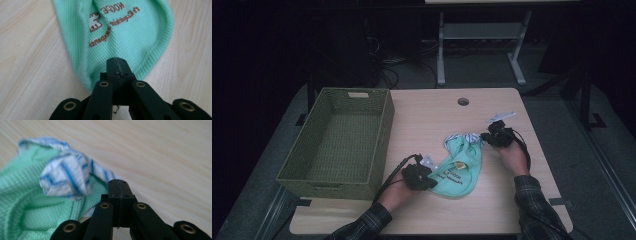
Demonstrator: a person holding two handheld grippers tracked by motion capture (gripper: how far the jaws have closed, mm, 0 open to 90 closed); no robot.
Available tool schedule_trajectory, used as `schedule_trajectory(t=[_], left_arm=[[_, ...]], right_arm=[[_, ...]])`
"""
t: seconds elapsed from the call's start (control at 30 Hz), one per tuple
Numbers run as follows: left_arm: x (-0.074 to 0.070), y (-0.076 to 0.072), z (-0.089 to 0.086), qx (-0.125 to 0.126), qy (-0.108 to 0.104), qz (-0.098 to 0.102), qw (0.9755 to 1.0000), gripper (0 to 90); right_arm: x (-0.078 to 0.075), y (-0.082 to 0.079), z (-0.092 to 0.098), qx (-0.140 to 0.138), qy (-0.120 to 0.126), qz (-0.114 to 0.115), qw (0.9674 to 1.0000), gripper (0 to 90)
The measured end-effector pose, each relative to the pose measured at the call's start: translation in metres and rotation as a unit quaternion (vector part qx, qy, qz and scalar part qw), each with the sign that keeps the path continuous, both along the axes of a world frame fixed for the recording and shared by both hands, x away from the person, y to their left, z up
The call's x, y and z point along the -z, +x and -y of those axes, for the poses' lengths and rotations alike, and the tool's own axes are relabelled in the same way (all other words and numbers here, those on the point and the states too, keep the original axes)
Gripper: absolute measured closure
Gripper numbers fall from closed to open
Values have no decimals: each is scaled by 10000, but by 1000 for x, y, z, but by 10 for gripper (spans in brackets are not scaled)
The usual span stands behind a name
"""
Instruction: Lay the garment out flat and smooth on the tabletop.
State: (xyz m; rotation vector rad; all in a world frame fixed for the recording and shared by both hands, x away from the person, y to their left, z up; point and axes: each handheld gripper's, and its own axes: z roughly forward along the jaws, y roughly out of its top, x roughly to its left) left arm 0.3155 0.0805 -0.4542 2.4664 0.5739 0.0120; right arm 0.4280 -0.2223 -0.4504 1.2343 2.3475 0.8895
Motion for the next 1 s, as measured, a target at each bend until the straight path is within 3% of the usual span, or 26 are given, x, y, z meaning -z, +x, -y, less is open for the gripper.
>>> schedule_trajectory(t=[0.17,0.27,0.47,0.73,1.0], left_arm=[[0,0,1,-1,-8,26,10000,896],[0,1,0,51,44,39,10000,896],[0,1,0,30,28,9,10000,896],[0,0,1,2,0,6,10000,896],[0,1,0,73,48,26,10000,896]], right_arm=[[-23,-3,-1,-155,224,175,9995,889],[-30,-3,-9,-331,342,158,9987,845],[-38,-4,-39,-697,551,85,9960,795],[-25,-4,-78,-1091,355,-136,9933,747],[0,3,-91,-1039,257,-395,9935,718]])
